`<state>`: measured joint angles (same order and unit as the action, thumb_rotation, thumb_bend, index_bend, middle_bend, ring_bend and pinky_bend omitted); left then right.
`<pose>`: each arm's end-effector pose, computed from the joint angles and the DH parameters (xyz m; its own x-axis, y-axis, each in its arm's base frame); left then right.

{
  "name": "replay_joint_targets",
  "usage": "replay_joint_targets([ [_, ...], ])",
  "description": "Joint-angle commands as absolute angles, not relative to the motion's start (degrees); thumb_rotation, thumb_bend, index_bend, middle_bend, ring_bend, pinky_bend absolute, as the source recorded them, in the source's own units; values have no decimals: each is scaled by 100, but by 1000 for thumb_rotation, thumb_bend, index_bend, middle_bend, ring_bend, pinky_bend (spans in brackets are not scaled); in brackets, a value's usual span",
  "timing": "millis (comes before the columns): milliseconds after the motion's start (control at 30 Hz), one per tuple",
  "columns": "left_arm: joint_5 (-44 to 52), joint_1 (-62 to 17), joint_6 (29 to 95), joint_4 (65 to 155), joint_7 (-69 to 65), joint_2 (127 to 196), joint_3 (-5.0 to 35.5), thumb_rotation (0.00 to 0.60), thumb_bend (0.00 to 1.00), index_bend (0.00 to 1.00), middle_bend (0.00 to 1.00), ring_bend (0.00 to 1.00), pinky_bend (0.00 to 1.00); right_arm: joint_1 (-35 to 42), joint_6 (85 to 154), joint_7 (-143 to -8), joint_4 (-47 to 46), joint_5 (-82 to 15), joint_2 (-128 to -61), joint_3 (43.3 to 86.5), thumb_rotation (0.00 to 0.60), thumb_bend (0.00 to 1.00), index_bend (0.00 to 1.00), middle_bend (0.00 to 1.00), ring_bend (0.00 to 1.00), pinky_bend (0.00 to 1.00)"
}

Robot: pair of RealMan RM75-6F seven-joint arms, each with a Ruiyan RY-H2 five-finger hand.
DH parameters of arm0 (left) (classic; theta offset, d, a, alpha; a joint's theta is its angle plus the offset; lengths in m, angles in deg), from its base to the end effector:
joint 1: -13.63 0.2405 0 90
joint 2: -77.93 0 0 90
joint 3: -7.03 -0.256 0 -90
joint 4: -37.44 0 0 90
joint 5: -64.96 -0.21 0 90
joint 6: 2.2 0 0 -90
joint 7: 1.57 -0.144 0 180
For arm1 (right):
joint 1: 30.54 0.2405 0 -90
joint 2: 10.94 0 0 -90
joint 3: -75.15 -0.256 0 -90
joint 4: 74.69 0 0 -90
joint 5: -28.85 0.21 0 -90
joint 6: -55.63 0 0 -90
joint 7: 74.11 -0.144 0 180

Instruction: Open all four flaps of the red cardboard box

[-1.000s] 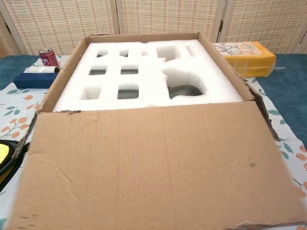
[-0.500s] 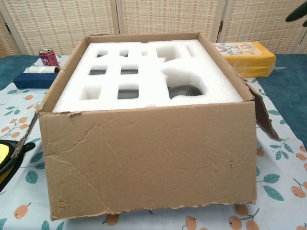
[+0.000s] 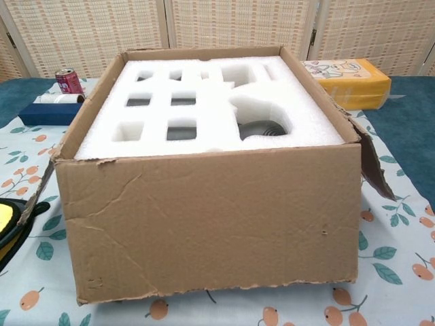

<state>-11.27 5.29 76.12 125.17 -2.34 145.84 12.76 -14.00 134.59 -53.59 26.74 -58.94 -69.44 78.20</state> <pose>-0.3338 0.2107 0.1465 0.3882 0.0452 0.9205 0.9141 0.1079 -0.3908 -0.2593 -0.2111 0.1469 0.6752 -0.0540 0.7357 -0.7216 -0.2550 0.6436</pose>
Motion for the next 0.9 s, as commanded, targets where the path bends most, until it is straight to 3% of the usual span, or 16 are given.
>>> replay_joint_targets([
  [33,-1119,523,7600,12523,-262,14588,1273,600,396,0,33,2,10,-1629,13692,-5386,2295,-6052,-7209,7797,600,385,0,0,0,252],
  [300,-1247,524,7630,12618,-343,14547,1205,600,396,0,33,3,10,-1848,14014,-5693,1443,-6147,-7746,7679,600,384,0,0,0,212],
  [600,-1592,626,7822,12784,-488,14422,999,600,396,0,33,4,10,-2136,14377,-5950,614,-5754,-8528,7333,600,385,0,0,0,62],
  [900,-1875,778,8171,12921,-553,14376,905,600,396,0,33,5,10,-2187,13963,-6133,1025,-5412,-8231,7282,600,385,0,0,0,50],
])
